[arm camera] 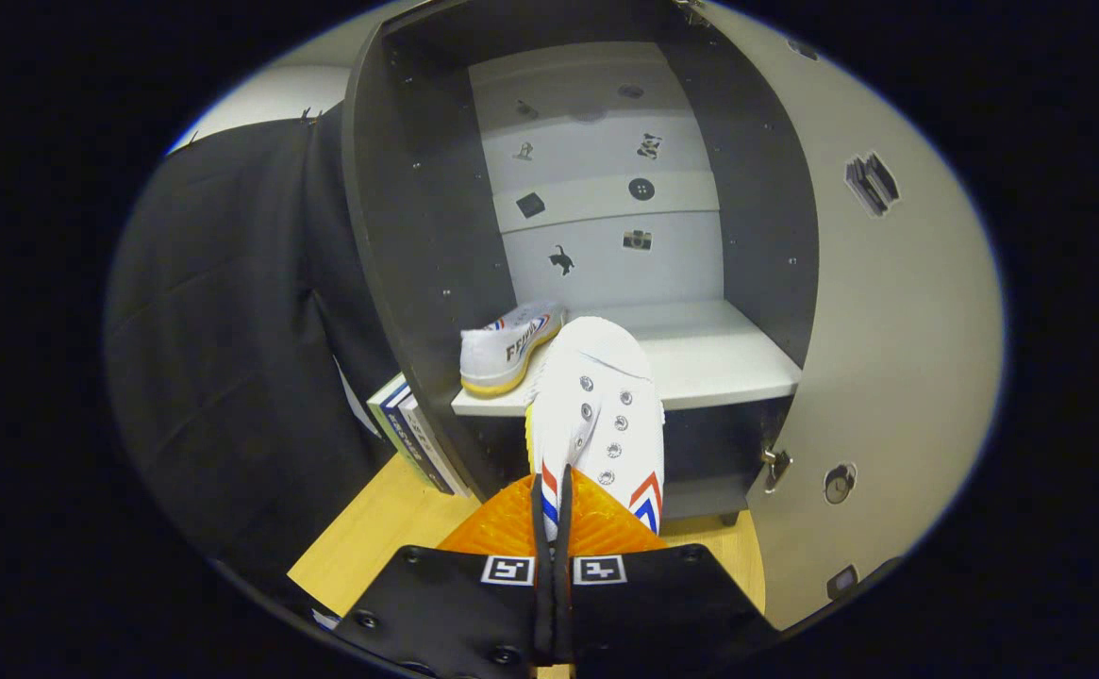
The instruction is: Open the shoe cabinet door, grab the shoes and put them into the shoe cabinet, then close the shoe cabinet door.
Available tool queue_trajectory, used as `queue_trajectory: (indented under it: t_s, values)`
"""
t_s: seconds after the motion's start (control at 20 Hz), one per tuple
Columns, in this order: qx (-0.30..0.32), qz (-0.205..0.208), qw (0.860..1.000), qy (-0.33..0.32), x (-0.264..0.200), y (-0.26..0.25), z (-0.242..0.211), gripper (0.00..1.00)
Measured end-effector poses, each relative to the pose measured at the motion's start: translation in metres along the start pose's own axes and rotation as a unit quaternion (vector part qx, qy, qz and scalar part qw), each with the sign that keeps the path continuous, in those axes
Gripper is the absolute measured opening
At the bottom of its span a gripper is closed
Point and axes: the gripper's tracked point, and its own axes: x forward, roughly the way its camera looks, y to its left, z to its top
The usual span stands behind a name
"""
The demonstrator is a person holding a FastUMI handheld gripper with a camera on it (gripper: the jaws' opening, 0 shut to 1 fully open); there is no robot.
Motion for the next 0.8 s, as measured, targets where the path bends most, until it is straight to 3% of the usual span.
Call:
queue_trajectory:
  t_s: [0.8]
  values:
    - [-0.025, -0.066, 0.996, -0.048, 0.116, -0.052, 0.122, 0.01]
